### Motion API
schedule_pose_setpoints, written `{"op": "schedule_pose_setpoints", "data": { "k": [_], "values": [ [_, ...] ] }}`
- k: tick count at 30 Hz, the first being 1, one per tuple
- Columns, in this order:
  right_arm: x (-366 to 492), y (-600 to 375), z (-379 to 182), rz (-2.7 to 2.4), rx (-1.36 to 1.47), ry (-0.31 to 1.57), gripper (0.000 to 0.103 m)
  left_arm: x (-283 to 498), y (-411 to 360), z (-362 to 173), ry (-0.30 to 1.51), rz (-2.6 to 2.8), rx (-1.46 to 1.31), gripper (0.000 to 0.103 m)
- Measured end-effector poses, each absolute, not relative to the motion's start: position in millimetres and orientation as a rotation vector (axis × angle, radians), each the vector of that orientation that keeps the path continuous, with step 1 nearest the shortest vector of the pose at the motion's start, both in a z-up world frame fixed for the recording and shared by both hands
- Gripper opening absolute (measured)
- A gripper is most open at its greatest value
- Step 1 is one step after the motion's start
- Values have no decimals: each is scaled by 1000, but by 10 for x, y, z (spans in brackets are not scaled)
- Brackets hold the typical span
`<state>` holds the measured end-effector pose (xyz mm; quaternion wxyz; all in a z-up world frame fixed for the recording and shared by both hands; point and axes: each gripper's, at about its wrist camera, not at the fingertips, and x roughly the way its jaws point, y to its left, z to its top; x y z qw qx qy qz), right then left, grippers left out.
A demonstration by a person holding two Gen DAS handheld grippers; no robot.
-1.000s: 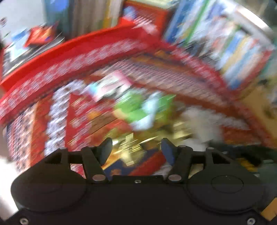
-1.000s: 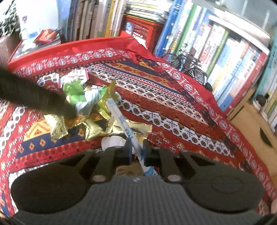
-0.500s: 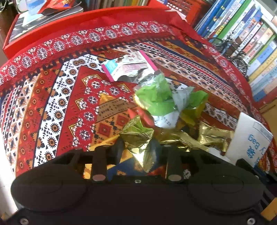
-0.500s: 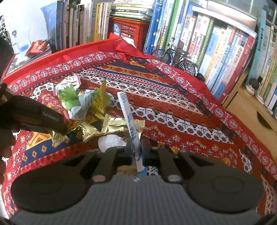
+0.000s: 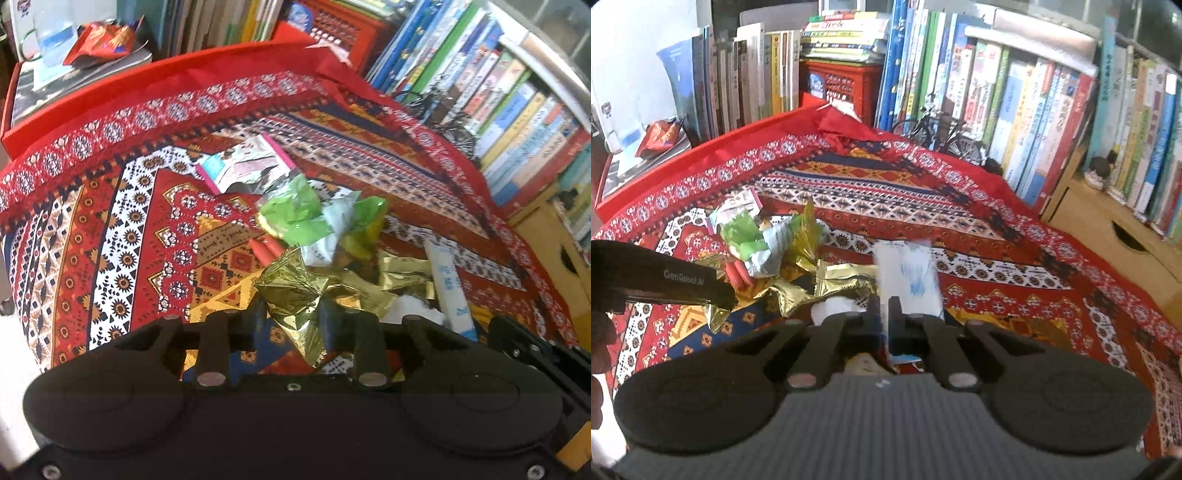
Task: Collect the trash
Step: 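Lift the gold foil wrapper with the left tool while the right tool lifts the paper bag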
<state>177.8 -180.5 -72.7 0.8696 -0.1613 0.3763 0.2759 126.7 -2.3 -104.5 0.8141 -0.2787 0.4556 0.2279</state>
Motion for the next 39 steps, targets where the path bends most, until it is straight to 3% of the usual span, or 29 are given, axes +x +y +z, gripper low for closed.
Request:
{"op": "schedule_pose_setpoints", "data": {
  "k": [2, 4, 6, 8, 19, 29, 31, 33, 35, 38, 39],
  "values": [
    [1734, -1814, -701, 549, -352, 779, 7, 1206, -31, -980, 960, 465, -589, 28],
    [1728, -1819, -720, 491, -368, 785, 17, 1138, -29, -928, 954, 447, -584, 28],
    [1768, -1843, -757, 449, -367, 798, 48, 1081, -23, -893, 953, 437, -575, 28],
    [1824, -1863, -794, 430, -353, 813, 65, 1040, -11, -874, 951, 433, -562, 28],
    [2232, -1720, -1216, 482, -379, 879, 86, 1166, 91, -1039, 968, 476, -531, 28],
    [2614, -1736, -1568, 501, -377, 971, 88, 1364, 66, -1235, 1005, 494, -525, 28],
    [2628, -1774, -1565, 531, -342, 993, 80, 1388, 45, -1249, 1008, 490, -524, 28],
    [2619, -1795, -1538, 553, -304, 1009, 54, 1406, 20, -1256, 1012, 482, -521, 28],
    [2591, -1780, -1495, 558, -309, 1002, 46, 1419, -6, -1256, 1014, 468, -525, 28],
    [2567, -1822, -1409, 536, -271, 990, 26, 1426, -49, -1226, 1010, 451, -516, 28],
    [2570, -1851, -1383, 532, -244, 997, 24, 1426, -64, -1205, 1006, 445, -511, 28]
  ]
}}
